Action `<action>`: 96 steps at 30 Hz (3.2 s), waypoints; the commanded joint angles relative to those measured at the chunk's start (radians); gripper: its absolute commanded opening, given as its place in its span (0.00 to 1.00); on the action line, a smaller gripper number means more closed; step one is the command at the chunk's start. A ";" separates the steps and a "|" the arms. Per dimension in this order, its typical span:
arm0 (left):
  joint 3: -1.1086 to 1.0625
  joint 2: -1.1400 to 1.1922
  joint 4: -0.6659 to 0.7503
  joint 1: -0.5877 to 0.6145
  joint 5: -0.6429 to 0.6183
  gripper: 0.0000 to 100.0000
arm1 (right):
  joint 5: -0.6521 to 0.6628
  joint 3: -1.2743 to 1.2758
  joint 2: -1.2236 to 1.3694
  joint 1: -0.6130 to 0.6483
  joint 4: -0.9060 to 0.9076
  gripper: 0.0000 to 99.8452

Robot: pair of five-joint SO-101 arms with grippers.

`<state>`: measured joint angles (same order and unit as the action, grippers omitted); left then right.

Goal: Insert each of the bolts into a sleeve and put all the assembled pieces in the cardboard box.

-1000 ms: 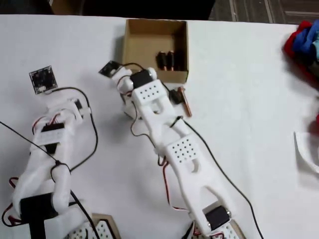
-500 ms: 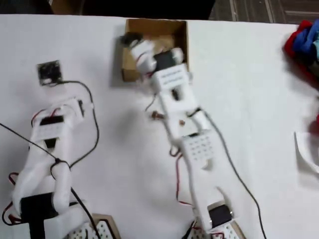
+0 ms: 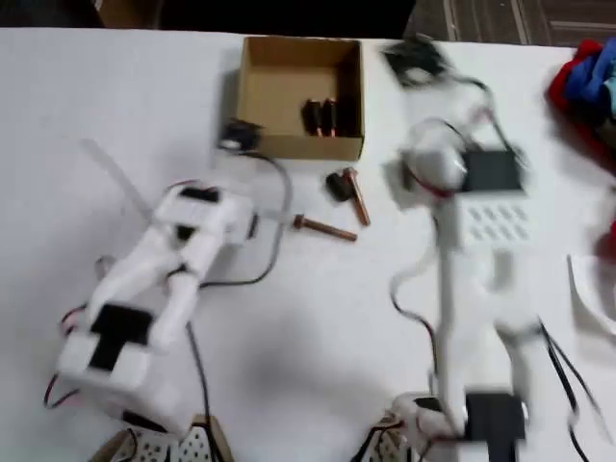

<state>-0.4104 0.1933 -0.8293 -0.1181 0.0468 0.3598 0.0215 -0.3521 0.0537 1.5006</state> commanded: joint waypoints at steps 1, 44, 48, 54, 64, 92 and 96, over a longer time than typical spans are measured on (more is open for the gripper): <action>0.404 0.176 -0.298 -0.057 -0.003 0.09 | -0.009 0.238 -0.170 -0.159 -0.088 0.02; 1.503 0.818 -0.950 -0.307 -1.114 0.24 | 0.002 0.595 -0.186 -0.409 -0.262 0.02; 1.415 0.816 -0.950 -0.311 -1.108 0.17 | 0.002 0.594 -0.186 -0.409 -0.280 0.02; 1.311 0.818 -0.919 -0.292 -1.106 0.17 | -0.003 0.594 -0.185 -0.403 -0.295 0.02; 1.316 0.818 -0.922 -0.224 -0.916 0.17 | 0.000 0.597 -0.185 -0.409 -0.292 0.02; 1.322 0.749 -0.956 -0.184 -0.359 0.17 | 0.000 0.600 -0.185 -0.410 -0.289 0.02; 1.308 0.605 -0.957 -0.187 -0.347 0.17 | 0.000 0.600 -0.185 -0.410 -0.289 0.02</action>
<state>0.8984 0.9268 -1.7607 -0.3360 -0.3138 0.3613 0.6291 -0.4918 -0.3437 1.2167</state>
